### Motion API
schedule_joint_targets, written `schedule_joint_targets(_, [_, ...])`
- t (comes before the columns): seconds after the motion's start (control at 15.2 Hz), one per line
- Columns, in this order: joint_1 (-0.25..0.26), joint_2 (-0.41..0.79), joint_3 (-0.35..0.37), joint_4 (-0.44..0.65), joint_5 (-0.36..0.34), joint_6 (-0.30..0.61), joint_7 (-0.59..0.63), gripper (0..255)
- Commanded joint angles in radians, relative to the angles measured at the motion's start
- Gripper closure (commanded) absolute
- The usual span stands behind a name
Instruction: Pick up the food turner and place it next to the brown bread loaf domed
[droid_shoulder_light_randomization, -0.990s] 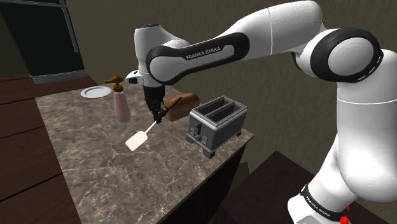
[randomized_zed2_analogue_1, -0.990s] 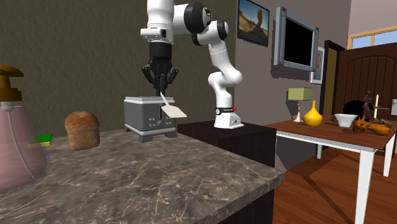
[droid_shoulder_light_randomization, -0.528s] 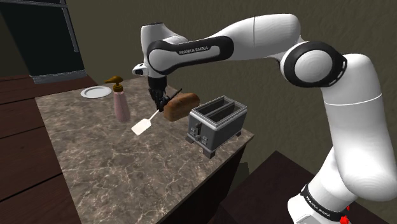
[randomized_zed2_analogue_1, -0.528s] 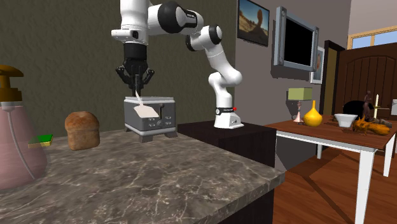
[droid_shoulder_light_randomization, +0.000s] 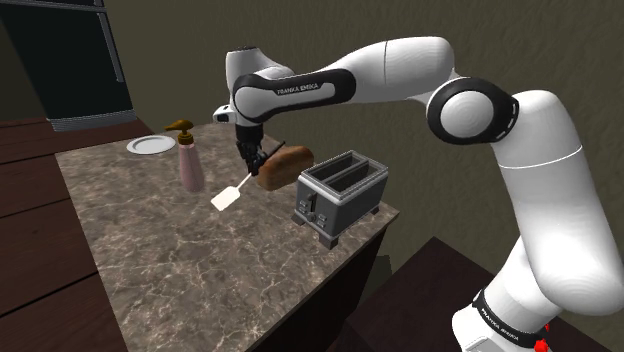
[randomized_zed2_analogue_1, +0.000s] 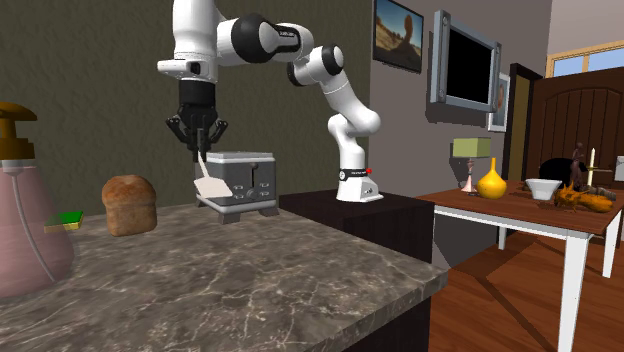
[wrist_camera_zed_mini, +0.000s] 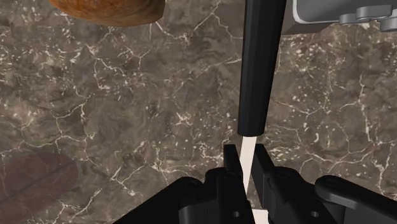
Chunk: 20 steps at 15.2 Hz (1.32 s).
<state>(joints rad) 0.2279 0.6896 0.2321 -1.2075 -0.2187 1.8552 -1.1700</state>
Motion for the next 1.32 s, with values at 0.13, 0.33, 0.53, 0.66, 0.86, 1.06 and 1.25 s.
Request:
schedule_joint_targets(0.13, [-0.002, 0.012, -0.002, -0.037, -0.004, 0.048, 0.006, 255])
schedule_joint_targets(0.33, [-0.003, 0.023, -0.004, -0.058, -0.008, 0.081, 0.01, 255])
schedule_joint_targets(0.53, [-0.003, 0.037, -0.007, -0.076, -0.012, 0.112, 0.014, 255])
schedule_joint_targets(0.66, [-0.003, 0.047, -0.008, -0.087, -0.014, 0.132, 0.017, 255])
schedule_joint_targets(0.86, [-0.003, 0.064, -0.011, -0.1, -0.019, 0.161, 0.021, 255])
schedule_joint_targets(1.06, [-0.002, 0.082, -0.014, -0.11, -0.023, 0.19, 0.025, 255])
schedule_joint_targets(1.25, [-0.001, 0.101, -0.018, -0.118, -0.027, 0.217, 0.029, 255])
